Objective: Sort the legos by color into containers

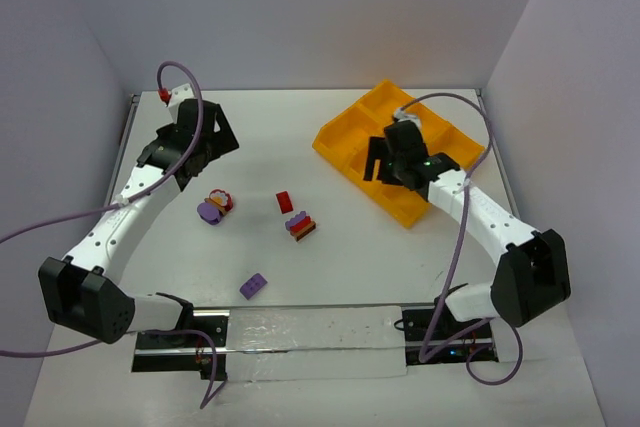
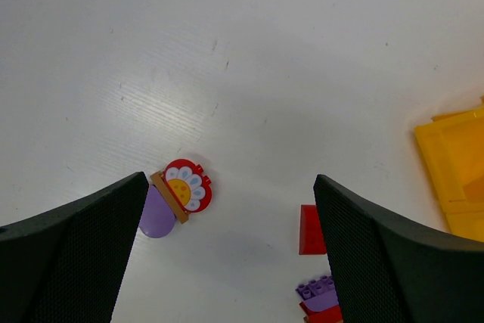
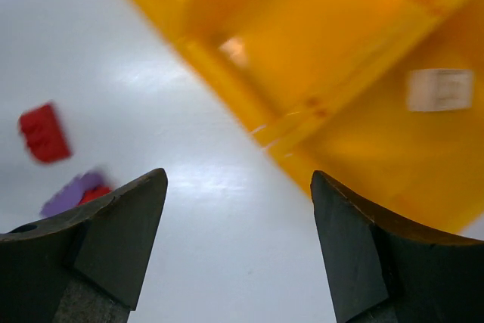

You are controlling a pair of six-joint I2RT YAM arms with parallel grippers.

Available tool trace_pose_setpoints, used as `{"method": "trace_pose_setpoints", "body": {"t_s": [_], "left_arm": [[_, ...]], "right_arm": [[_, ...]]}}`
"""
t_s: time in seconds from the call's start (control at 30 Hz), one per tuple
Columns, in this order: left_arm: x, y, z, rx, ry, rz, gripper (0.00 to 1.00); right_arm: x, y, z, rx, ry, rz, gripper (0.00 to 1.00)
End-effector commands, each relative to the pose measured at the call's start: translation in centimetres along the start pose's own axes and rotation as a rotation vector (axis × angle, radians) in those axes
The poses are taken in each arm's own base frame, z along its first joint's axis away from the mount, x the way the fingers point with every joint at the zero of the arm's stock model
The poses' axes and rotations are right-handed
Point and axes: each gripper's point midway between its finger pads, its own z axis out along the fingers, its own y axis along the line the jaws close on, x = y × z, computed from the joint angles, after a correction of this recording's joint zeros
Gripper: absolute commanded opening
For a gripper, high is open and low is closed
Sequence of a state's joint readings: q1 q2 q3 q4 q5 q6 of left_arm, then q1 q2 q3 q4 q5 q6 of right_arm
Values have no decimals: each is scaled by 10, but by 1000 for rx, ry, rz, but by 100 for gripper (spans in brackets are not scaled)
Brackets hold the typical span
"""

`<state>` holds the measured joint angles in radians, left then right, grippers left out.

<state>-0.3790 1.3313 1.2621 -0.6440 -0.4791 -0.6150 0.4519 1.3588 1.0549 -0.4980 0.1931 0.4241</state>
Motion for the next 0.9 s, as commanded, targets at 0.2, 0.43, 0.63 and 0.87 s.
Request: {"method": "trace_pose_setpoints", "body": {"t_s": [0.2,0.43,0.63,0.87], "left_arm": [[5,4,-17,-4,31,-53,99],[15,8,-27,8,65,-56,99],[19,7,-32,18,89,-64,99],[34,16,-24,-7,96,-42,99]], "right_arm": [[46,109,-6,-236,98,-196,85],[66,145,-4,-296,144,-248,87],[66,172,2,-275,169,-287,91],[76,193,27,-263,212,-334,91]]}}
